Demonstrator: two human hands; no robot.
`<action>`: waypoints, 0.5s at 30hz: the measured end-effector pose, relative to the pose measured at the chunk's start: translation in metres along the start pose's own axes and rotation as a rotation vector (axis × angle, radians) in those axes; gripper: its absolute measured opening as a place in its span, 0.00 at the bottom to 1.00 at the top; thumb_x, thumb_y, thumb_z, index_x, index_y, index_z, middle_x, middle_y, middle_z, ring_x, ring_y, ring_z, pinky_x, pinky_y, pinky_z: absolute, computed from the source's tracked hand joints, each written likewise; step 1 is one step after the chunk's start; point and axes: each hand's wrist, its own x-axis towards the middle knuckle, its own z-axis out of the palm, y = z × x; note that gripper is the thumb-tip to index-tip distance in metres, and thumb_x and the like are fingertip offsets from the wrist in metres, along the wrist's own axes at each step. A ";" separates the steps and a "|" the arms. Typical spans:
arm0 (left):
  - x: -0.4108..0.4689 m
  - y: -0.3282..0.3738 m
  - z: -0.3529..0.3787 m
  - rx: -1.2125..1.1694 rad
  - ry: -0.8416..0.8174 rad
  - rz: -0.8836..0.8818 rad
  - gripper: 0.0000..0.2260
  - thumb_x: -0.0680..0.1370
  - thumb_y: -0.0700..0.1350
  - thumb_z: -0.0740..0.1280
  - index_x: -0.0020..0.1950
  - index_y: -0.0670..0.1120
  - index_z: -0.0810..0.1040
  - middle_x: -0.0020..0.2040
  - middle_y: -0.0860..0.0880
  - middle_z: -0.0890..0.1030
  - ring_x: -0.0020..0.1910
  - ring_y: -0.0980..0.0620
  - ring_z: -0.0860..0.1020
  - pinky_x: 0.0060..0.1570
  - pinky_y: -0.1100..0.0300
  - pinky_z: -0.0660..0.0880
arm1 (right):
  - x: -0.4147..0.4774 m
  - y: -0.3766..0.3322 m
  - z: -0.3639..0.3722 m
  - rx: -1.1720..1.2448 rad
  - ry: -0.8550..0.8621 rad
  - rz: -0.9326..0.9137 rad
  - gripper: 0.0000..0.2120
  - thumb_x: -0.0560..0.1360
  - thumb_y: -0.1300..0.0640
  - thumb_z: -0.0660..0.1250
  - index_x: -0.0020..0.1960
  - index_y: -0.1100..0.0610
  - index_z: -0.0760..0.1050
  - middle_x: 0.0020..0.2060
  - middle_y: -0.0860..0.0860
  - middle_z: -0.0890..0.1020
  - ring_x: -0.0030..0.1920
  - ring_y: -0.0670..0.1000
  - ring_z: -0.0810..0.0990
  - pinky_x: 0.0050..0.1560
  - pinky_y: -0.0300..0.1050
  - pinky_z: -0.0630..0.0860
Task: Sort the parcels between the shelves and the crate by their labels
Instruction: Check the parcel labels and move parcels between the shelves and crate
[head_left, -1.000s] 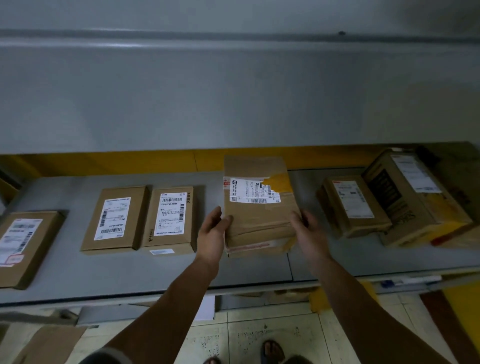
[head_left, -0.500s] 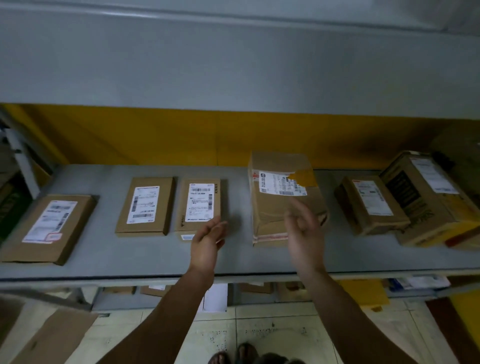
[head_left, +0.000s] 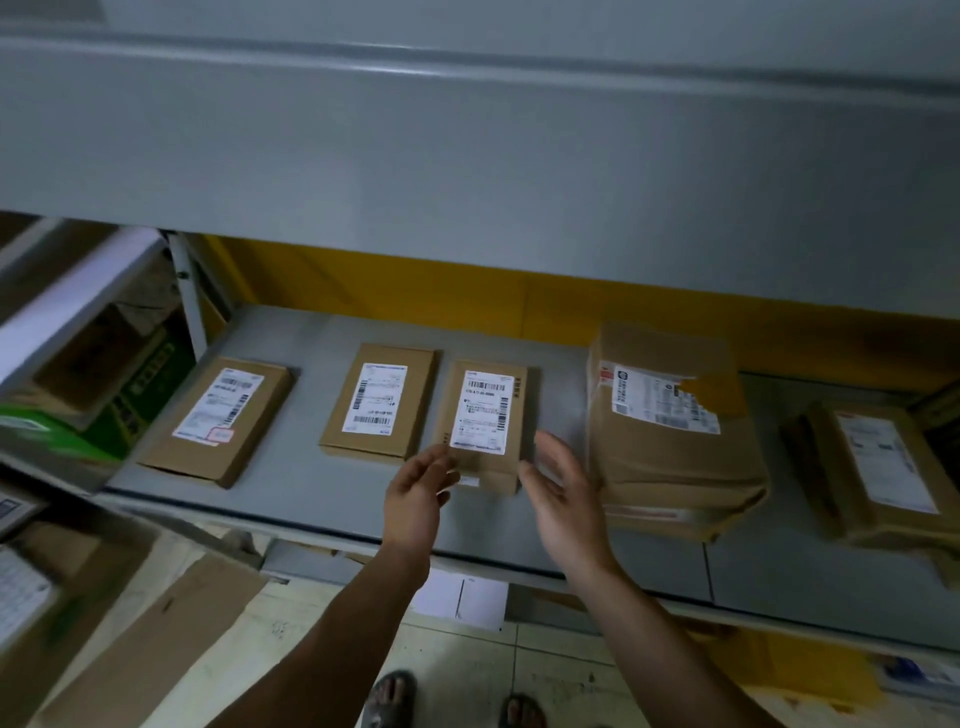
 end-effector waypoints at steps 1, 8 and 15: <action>0.006 0.002 -0.003 0.009 0.011 0.005 0.07 0.79 0.42 0.67 0.56 0.48 0.80 0.53 0.47 0.83 0.53 0.49 0.80 0.50 0.58 0.74 | 0.005 0.003 0.005 -0.013 -0.002 0.026 0.20 0.80 0.57 0.64 0.71 0.51 0.68 0.62 0.39 0.73 0.51 0.27 0.72 0.45 0.20 0.67; 0.050 0.009 -0.022 0.155 -0.013 -0.053 0.15 0.80 0.42 0.65 0.67 0.47 0.73 0.61 0.48 0.77 0.59 0.48 0.74 0.60 0.56 0.66 | 0.034 0.005 0.032 -0.012 0.118 0.254 0.22 0.80 0.49 0.63 0.73 0.49 0.65 0.60 0.43 0.71 0.63 0.47 0.71 0.58 0.44 0.66; 0.073 0.018 -0.027 0.300 -0.209 -0.189 0.15 0.80 0.42 0.64 0.67 0.48 0.73 0.57 0.49 0.76 0.56 0.50 0.72 0.63 0.55 0.68 | 0.047 0.017 0.060 0.013 0.141 0.466 0.20 0.80 0.45 0.62 0.70 0.49 0.70 0.59 0.51 0.77 0.53 0.50 0.75 0.50 0.44 0.69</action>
